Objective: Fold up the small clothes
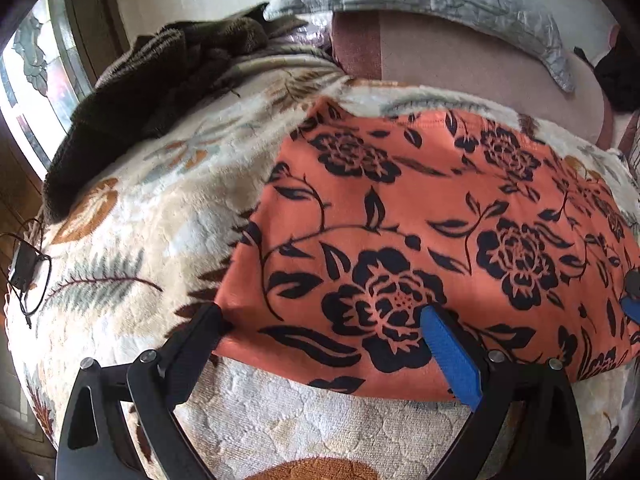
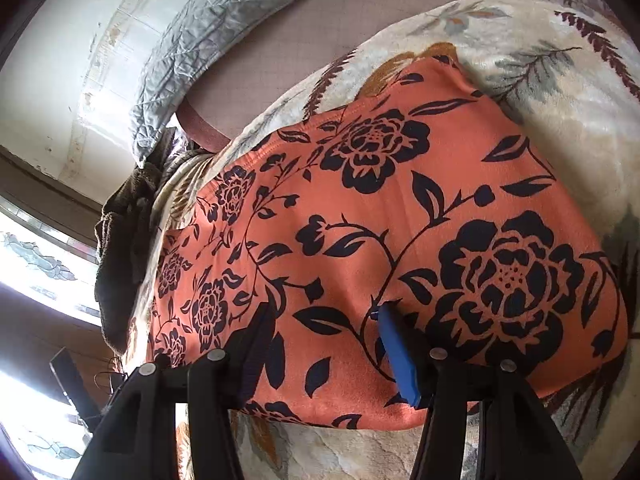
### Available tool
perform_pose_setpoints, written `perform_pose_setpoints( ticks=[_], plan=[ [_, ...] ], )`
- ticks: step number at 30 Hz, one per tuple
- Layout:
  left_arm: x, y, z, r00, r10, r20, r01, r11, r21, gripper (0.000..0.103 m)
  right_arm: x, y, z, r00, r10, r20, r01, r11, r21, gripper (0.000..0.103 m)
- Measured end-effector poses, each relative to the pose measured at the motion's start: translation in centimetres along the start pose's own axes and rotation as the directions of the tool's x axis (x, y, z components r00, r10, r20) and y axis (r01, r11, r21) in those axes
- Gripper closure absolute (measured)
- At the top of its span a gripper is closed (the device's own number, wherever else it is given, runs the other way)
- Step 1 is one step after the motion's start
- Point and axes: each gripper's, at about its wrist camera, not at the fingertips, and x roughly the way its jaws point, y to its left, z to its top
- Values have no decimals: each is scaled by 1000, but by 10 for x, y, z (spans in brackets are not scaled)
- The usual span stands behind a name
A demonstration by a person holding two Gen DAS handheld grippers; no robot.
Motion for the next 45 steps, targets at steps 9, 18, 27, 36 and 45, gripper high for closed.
perform_pose_setpoints(
  ticks=[9, 18, 27, 36, 45],
  plan=[
    [-18, 5, 0, 997, -33, 74, 34, 999, -8, 3, -41, -22, 8, 990, 52, 128, -61, 996, 71, 45],
    [-38, 15, -8, 991, -26, 131, 28, 1000, -13, 3, -86, -60, 3, 973, 60, 222, -107, 972, 207, 43],
    [-40, 25, 0, 985, 14, 170, -4, 998, -60, 3, -72, -53, 7, 976, 70, 206, -113, 972, 205, 43],
    [-56, -5, -1, 969, -35, 244, 25, 999, 41, 3, -41, -28, 21, 980, 76, 183, -102, 985, 140, 43],
    [-42, -33, -2, 971, -38, 236, 13, 994, 106, 3, -6, -10, 50, 979, 60, 193, -69, 997, 41, 43]
  ],
)
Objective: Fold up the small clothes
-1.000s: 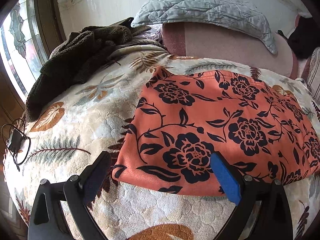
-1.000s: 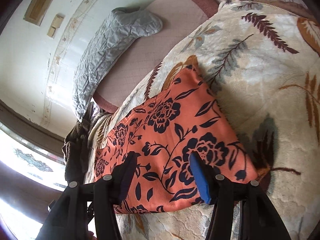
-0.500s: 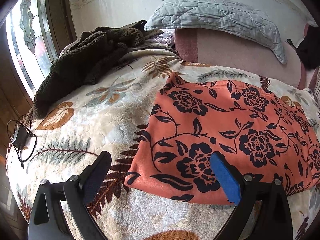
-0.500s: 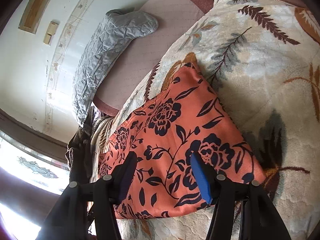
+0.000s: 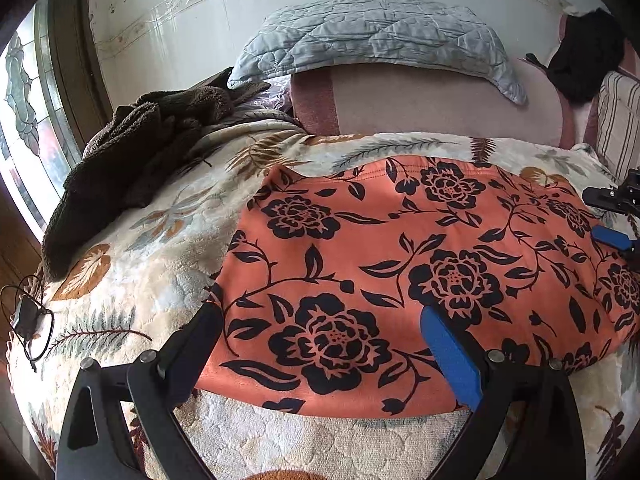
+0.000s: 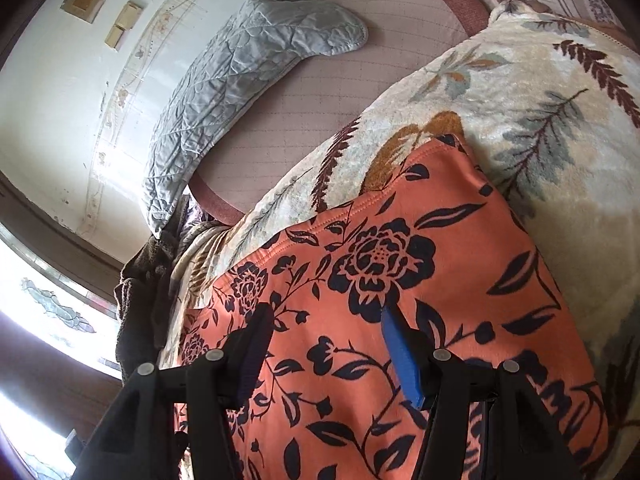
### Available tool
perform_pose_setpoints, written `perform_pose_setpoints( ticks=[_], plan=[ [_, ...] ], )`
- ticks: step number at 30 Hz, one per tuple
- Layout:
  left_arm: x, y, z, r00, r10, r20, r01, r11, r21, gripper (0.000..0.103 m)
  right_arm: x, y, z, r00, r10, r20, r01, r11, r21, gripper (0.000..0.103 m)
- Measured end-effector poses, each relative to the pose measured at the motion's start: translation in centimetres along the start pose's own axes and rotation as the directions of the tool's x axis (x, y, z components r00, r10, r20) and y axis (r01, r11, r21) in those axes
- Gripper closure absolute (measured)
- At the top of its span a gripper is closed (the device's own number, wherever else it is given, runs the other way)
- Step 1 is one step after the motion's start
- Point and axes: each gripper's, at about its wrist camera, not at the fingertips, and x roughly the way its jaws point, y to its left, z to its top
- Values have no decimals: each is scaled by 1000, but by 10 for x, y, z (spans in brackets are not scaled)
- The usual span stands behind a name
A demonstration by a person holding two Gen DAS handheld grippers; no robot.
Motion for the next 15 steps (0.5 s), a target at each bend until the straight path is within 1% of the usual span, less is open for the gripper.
perform_pose_setpoints(
  ticks=[1, 2, 4, 5, 7, 9, 12, 15],
  plan=[
    [6, -1, -1, 1000, 2, -18, -2, 1000, 5, 3, 6, -2, 1, 1000, -9, -9, 9, 1000, -7, 43],
    [15, -2, -3, 998, 10, -55, -9, 1000, 15, 3, 13, -5, 2, 999, -23, -30, 22, 1000, -8, 43],
    [35, -5, -11, 988, 29, -152, -24, 999, 33, 3, 28, -15, 0, 995, -54, -84, 54, 999, -2, 45],
    [38, -3, -13, 987, 18, -159, -15, 1000, 16, 3, 28, -16, -2, 996, -52, -79, 51, 999, -9, 45],
    [33, 0, -10, 989, 11, -145, -12, 1000, -4, 3, 22, -11, -3, 995, -61, -80, 60, 998, -12, 45],
    [24, 3, -7, 993, 5, -119, -7, 1000, -18, 3, 11, -6, -7, 997, -30, -74, 30, 1000, 1, 44],
    [10, 7, -5, 997, -15, -77, 11, 999, -45, 3, -14, 6, -16, 999, -17, -46, 16, 999, -37, 44],
    [2, 9, -2, 999, 0, -43, -2, 999, -49, 3, -35, 16, -28, 999, -9, -45, 6, 997, -72, 44]
  ],
)
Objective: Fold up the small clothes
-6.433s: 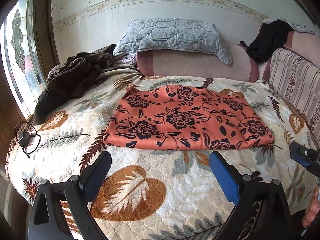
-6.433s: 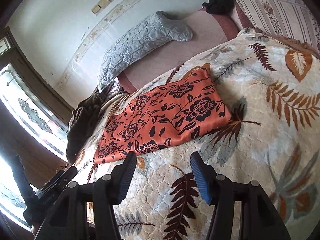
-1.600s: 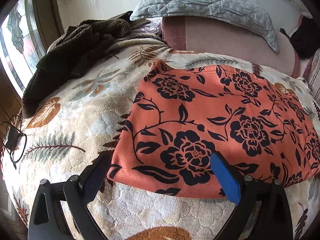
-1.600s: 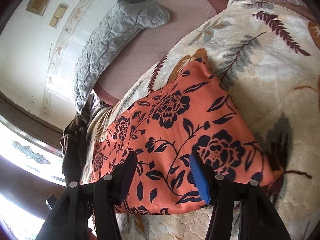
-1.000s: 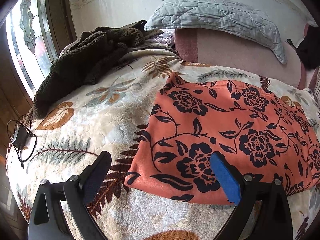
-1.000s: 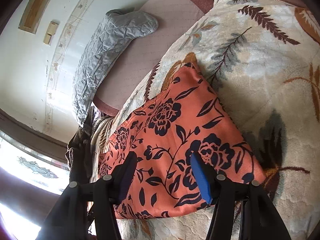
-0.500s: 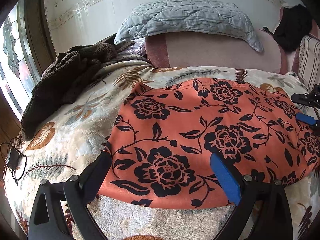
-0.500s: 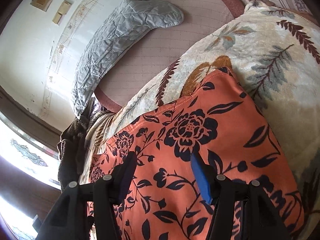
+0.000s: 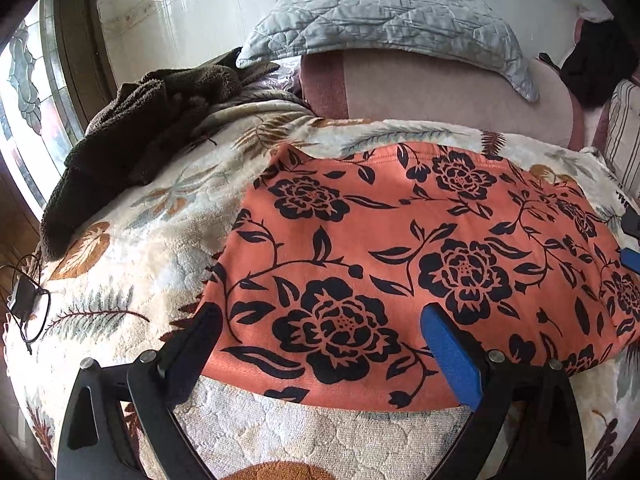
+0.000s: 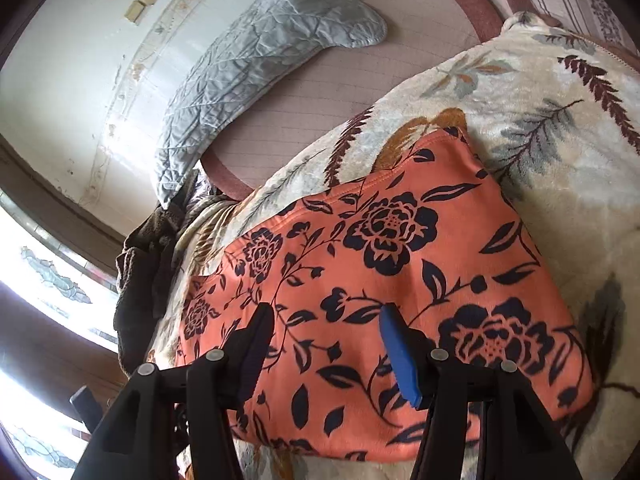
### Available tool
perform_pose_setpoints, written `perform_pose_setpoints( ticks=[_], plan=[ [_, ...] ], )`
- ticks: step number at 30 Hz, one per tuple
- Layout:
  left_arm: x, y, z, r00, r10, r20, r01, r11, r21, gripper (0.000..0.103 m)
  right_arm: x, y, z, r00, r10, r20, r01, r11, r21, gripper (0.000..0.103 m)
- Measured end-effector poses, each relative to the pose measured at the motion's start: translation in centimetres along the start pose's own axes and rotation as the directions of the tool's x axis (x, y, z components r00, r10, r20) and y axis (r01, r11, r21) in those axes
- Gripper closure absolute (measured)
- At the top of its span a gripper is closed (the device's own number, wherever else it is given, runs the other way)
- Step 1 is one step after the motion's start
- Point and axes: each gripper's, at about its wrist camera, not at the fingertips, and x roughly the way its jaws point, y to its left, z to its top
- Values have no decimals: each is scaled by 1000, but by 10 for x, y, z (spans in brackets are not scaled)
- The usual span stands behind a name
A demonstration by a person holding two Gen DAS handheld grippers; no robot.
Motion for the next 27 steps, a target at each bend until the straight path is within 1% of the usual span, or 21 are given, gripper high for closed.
perform_pose_setpoints(
  ticks=[4, 6, 7, 9, 11, 12, 13, 15, 18, 20, 22, 25, 26, 27],
  plan=[
    [0, 3, -1, 1000, 23, -7, -23, 1000, -2, 3, -11, -2, -14, 999, -18, -29, 19, 1000, 20, 44],
    [-2, 5, -1, 1000, 27, -8, -27, 1000, -1, 3, -18, -8, -23, 998, -31, -45, 33, 998, 49, 44],
    [-4, 6, -2, 1000, 30, 2, -30, 1000, 1, 3, -23, -11, -26, 999, -20, -44, 23, 997, 71, 43],
    [-12, 8, -2, 999, 39, 32, -39, 999, 7, 3, -39, -14, -31, 1000, 8, -7, -8, 995, 100, 43],
    [-17, 11, -2, 998, 34, 49, -34, 999, 1, 3, -54, -13, -36, 999, -14, 39, 10, 996, 92, 38],
    [-19, 13, -2, 998, 24, 50, -24, 1000, -8, 3, -57, -13, -37, 999, -21, 46, 17, 996, 93, 35],
    [-20, 14, -2, 999, 12, 47, -12, 1000, -17, 3, -58, -14, -39, 999, -21, 40, 16, 995, 102, 35],
    [-20, 14, -2, 999, -5, 36, 5, 1000, -21, 3, -54, -18, -43, 1000, -2, 6, 1, 991, 134, 35],
    [-9, 9, -4, 1000, -7, -12, 7, 1000, 0, 3, -44, -18, -45, 999, -21, -23, 24, 990, 137, 35],
    [-2, 11, -4, 999, -19, -42, 18, 1000, -18, 3, -37, -16, -42, 999, -26, -25, 29, 992, 121, 35],
    [-2, 17, -1, 999, -28, -38, 25, 998, -61, 3, -28, -15, -39, 999, -29, -36, 33, 993, 113, 35],
    [0, 25, 5, 1000, -11, -23, 9, 995, -101, 3, -16, -19, -31, 999, -46, -25, 49, 991, 125, 35],
    [5, 27, 6, 999, 11, -40, -15, 995, -102, 3, -13, -21, -28, 998, -50, -24, 53, 991, 125, 35],
    [14, 27, 5, 997, 35, -74, -42, 995, -94, 3, -8, -22, -25, 998, -57, -30, 60, 991, 122, 35]
  ],
)
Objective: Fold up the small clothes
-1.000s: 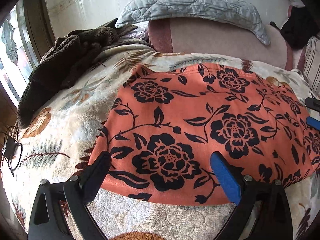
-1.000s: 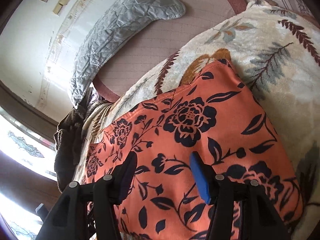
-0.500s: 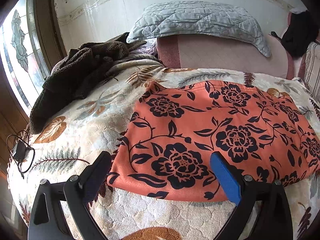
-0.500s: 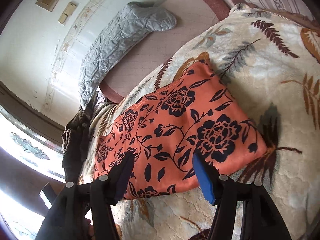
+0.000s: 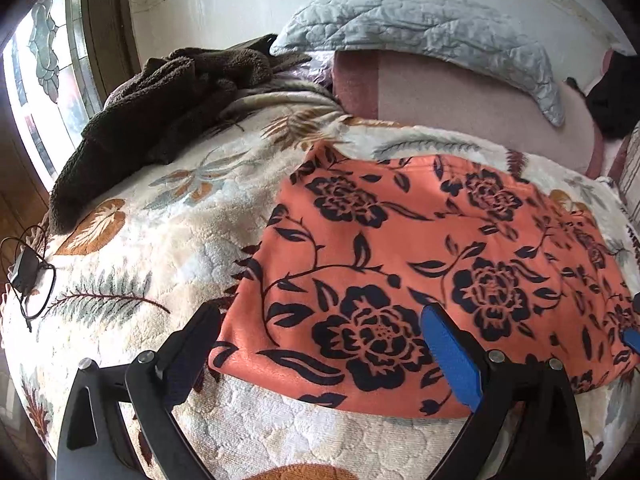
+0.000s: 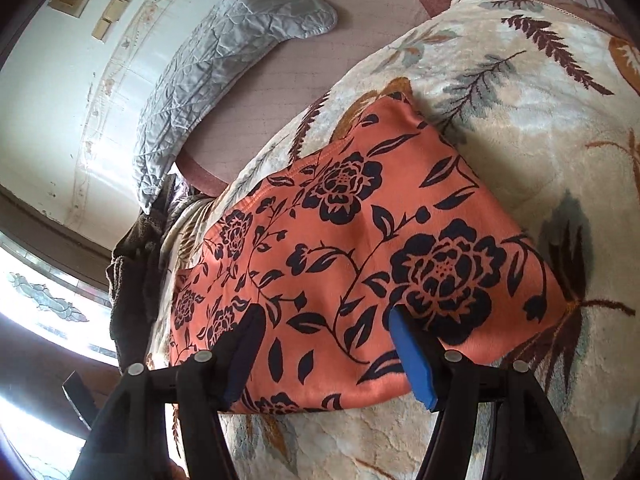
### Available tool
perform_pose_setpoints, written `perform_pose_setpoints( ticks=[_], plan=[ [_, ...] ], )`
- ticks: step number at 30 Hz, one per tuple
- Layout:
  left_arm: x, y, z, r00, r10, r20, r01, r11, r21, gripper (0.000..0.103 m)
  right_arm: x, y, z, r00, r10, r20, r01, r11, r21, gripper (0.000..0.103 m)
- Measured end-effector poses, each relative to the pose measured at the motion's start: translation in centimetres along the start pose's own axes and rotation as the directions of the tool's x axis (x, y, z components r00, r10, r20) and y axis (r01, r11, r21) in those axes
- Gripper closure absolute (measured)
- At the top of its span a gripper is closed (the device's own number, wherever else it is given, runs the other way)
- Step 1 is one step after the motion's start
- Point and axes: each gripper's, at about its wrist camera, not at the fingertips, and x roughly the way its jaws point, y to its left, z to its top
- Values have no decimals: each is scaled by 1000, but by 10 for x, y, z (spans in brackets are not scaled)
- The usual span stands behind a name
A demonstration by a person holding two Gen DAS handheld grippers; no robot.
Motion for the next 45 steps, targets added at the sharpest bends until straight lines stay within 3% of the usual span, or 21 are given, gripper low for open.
perform_pose_setpoints(
  ticks=[3, 7, 11, 14, 17, 19, 26, 29, 34, 36, 39, 45],
  plan=[
    [32, 0, -7, 989, 41, -139, -36, 999, 36, 3, 18, -7, 3, 997, -46, -54, 47, 999, 9, 36],
    [13, 9, -1, 997, -25, -75, 25, 1000, -8, 3, 18, -6, 5, 998, -43, -45, 44, 999, 8, 36],
    [-1, 19, 4, 1000, -14, 12, 14, 1000, -27, 3, 2, 8, 6, 999, -5, 40, 6, 999, -37, 38],
    [13, 16, 1, 999, 9, -40, -9, 1000, 9, 3, -2, 13, 9, 997, -4, 75, 9, 998, -59, 40],
    [36, 6, -6, 989, 4, -147, 3, 999, 49, 3, 23, -7, 7, 996, -63, -70, 63, 998, 0, 41],
    [29, 6, -5, 993, 8, -119, -4, 999, 36, 3, 22, -11, 5, 996, -65, -67, 65, 998, 1, 48],
    [-5, 17, -7, 988, -139, -60, 136, 989, -55, 3, -29, -26, -5, 997, 75, 18, -77, 990, 115, 44],
    [-13, 24, -20, 968, -232, -99, 221, 969, -111, 3, -45, -44, -11, 993, 119, 24, -121, 971, 204, 32],
    [-5, 35, -34, 911, -365, -190, 316, 916, -246, 3, -46, -75, -27, 994, 99, -36, -81, 937, 339, 30],
    [2, 38, -32, 906, -373, -200, 311, 908, -282, 3, -37, -80, -28, 996, 84, -44, -62, 930, 363, 30],
    [20, 48, -26, 900, -395, -182, 307, 874, -376, 3, -17, -80, -21, 993, 117, -29, -98, 920, 379, 30],
    [41, 56, -14, 905, -415, -90, 323, 810, -489, 4, 10, -69, -6, 994, 98, 50, -109, 935, 338, 30]
  ],
)
